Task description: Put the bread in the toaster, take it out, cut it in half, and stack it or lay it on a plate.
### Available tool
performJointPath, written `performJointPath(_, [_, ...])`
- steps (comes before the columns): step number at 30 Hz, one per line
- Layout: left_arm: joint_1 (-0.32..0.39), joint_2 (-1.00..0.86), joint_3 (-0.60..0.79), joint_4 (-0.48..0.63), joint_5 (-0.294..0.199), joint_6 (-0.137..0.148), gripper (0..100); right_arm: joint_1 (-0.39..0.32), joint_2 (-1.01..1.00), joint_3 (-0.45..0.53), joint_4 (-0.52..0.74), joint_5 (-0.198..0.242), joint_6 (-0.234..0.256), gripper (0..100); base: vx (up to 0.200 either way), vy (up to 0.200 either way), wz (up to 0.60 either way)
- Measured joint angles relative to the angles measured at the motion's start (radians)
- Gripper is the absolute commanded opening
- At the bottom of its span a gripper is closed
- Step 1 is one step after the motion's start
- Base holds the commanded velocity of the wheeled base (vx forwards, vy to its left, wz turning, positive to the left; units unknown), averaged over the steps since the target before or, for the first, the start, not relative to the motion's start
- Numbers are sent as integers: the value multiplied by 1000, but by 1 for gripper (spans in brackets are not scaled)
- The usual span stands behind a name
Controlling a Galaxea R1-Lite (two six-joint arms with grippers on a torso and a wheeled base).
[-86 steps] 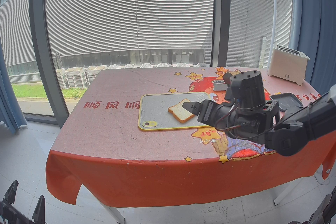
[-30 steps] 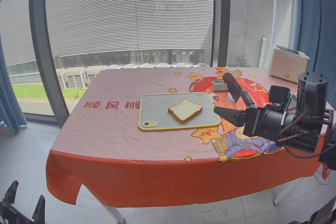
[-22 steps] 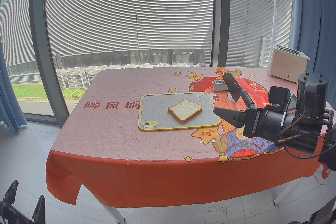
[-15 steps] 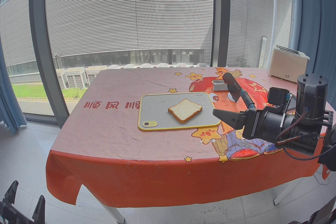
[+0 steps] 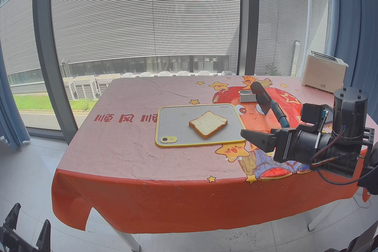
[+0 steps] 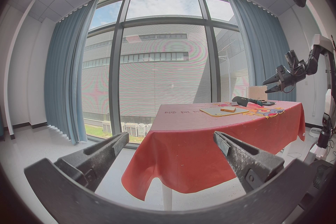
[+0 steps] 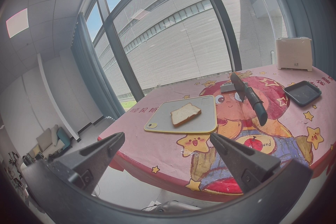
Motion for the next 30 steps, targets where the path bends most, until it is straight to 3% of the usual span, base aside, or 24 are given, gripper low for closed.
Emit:
performJointPath(7, [0, 0, 0, 0, 0, 0, 100, 1, 2, 11, -44, 1, -1, 100, 0, 0, 0])
performJointPath(18, [0, 0, 0, 0, 0, 0, 100, -3, 27, 65, -259, -1, 1, 100, 0, 0, 0])
performJointPath(30, [0, 0, 0, 0, 0, 0, 100, -24, 39, 83, -262, -2, -11, 100, 0, 0, 0])
